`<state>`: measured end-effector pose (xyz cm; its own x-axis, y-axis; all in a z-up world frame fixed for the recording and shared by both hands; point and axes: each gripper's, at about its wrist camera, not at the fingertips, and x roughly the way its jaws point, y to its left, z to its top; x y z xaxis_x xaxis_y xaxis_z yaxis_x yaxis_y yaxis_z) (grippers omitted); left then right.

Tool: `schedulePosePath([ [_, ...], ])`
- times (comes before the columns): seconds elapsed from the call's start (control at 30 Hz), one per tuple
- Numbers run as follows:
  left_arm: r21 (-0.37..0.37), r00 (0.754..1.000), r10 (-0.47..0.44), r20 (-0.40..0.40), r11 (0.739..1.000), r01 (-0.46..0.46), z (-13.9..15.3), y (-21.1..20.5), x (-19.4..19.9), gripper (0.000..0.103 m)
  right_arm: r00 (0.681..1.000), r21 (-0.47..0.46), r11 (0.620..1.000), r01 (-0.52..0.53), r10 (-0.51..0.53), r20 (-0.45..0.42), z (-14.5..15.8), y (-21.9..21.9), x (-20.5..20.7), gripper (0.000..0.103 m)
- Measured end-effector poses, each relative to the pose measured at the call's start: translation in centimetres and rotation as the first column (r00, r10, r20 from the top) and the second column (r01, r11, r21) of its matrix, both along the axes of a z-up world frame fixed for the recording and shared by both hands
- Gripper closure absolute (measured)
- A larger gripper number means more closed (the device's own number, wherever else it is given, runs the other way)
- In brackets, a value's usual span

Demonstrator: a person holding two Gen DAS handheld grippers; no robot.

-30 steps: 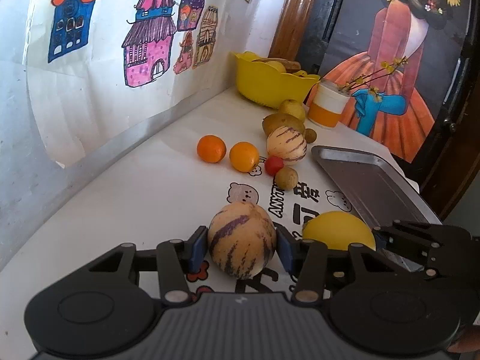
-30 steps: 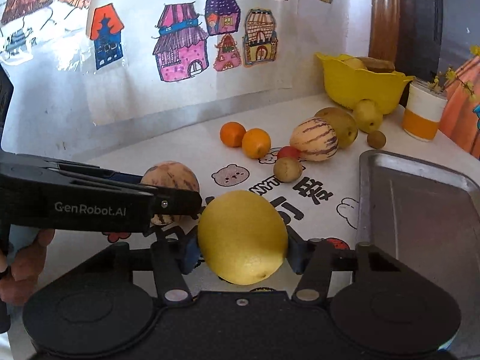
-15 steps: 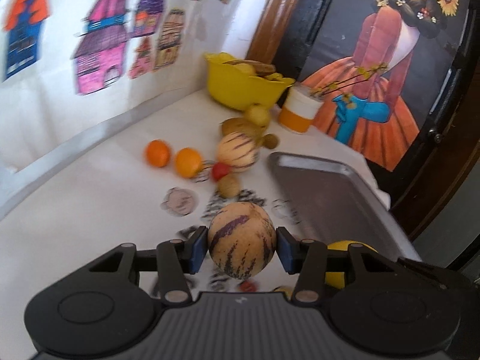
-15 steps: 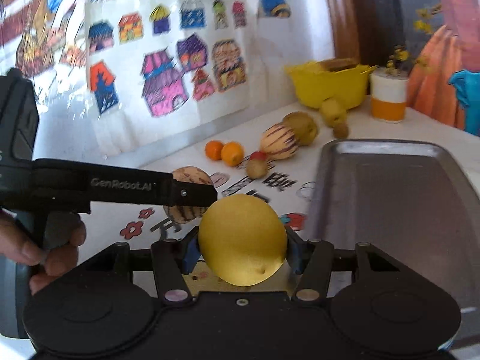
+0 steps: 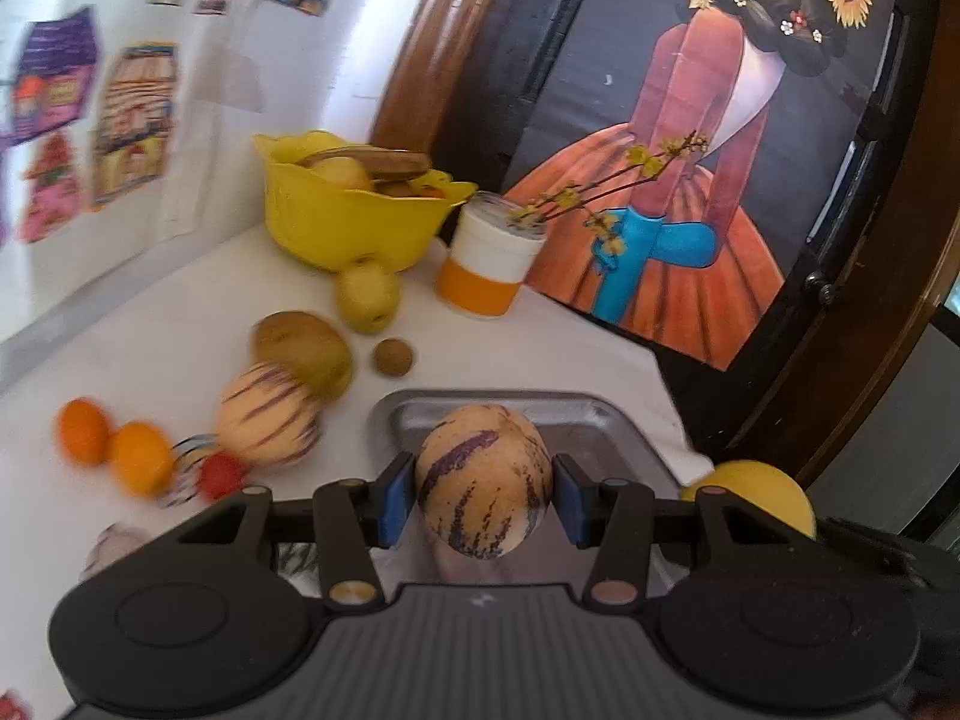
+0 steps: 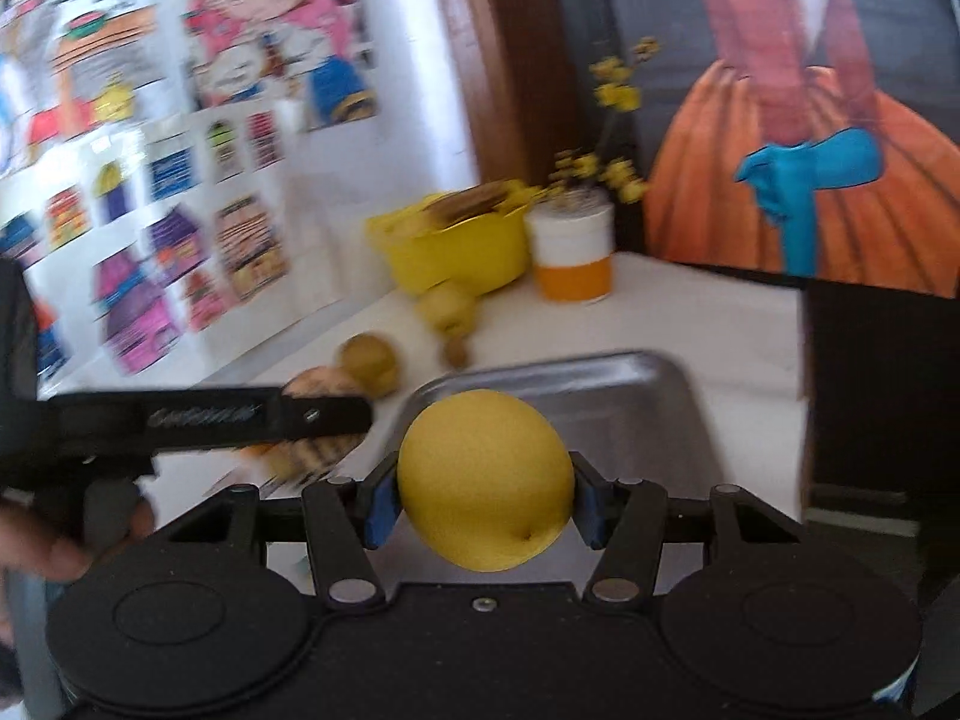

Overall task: Organize fruits
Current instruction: 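Carry both fruits onto the metal tray and open both tools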

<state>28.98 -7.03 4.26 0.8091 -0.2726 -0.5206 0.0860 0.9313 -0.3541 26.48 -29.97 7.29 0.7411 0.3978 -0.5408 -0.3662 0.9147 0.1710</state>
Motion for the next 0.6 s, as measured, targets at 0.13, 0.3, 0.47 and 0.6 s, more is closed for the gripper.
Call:
schedulePosePath([
  [0.13,-0.013,1.000,0.002,-0.017,1.000,-0.002,-1.1,-0.9,2.7,0.051,0.999,-0.073,0.997,0.037,-0.039,-0.021,-1.1,-0.7,3.9,0.046],
  [0.3,0.008,0.999,0.005,-0.039,1.000,-0.005,-2.8,-1.5,5.0,0.051,0.998,-0.121,0.992,0.031,-0.039,-0.059,-2.7,-0.6,7.1,0.046],
  [0.47,0.023,0.998,0.014,-0.066,1.000,-0.013,-3.9,-1.6,6.0,0.050,0.994,-0.151,0.988,0.017,-0.034,-0.106,-4.0,0.5,8.4,0.046],
  [0.6,0.019,0.998,0.009,-0.063,1.000,-0.007,-4.3,-1.7,6.2,0.050,0.993,-0.161,0.987,0.013,-0.032,-0.116,-4.6,0.8,8.4,0.045],
])
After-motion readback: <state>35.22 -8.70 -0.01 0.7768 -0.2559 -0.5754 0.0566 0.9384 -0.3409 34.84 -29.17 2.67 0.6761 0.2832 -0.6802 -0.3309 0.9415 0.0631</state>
